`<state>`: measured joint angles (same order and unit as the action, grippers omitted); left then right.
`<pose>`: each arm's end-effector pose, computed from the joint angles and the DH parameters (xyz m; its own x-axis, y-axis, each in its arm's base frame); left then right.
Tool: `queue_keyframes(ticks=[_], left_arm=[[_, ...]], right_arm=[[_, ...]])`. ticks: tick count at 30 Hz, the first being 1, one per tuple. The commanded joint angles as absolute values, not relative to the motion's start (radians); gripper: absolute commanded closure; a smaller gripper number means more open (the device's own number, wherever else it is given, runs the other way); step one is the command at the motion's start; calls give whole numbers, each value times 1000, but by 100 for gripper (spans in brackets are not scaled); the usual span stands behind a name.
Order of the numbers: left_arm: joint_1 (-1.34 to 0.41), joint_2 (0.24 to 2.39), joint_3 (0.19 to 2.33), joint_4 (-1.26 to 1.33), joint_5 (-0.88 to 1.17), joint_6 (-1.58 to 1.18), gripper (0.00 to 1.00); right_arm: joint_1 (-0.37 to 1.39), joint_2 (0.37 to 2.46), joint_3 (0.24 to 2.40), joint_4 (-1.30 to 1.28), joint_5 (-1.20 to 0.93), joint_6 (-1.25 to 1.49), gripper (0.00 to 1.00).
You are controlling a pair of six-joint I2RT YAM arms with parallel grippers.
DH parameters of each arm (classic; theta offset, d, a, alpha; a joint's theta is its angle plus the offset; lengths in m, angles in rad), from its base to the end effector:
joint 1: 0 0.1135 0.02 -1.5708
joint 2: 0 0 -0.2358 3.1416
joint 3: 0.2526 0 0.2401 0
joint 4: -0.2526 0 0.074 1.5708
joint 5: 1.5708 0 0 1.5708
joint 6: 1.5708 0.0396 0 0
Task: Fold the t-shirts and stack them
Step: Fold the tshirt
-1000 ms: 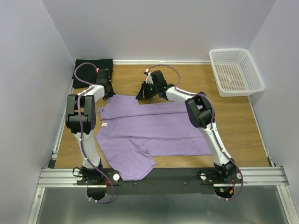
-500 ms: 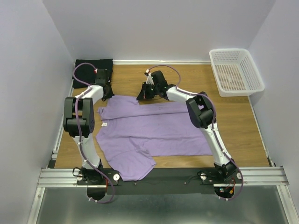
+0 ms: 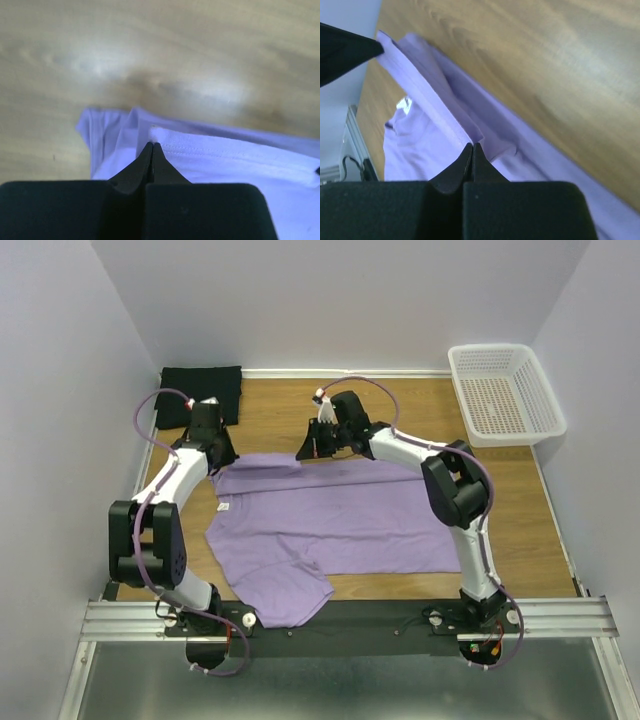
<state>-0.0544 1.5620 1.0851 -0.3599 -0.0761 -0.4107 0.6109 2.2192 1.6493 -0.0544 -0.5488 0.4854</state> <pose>0.3277 -0.0148 0.2116 -0.6811 -0.3616 -0.6367 -0.2929 0.9315 -0.2157 0.3797 0.2911 0.1635 -0.8136 -0.0838 -0.5754 -0.5161 0.5598 0.6483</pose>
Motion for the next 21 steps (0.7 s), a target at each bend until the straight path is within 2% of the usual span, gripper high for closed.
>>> queue_keyframes(ticks=[1,12,21], left_arm=[[-57,1459,993,-417,-15,-448,100],[-57,1165,795,-506,86,-535,100],[-57,1071,673,-532,156,-583,100]], right_arm=[[643,2139,1550,-78,-571,457,100],[699,2003,1361,-80,-580,465,99],[747,1953,1290,-81,-571,476,99]])
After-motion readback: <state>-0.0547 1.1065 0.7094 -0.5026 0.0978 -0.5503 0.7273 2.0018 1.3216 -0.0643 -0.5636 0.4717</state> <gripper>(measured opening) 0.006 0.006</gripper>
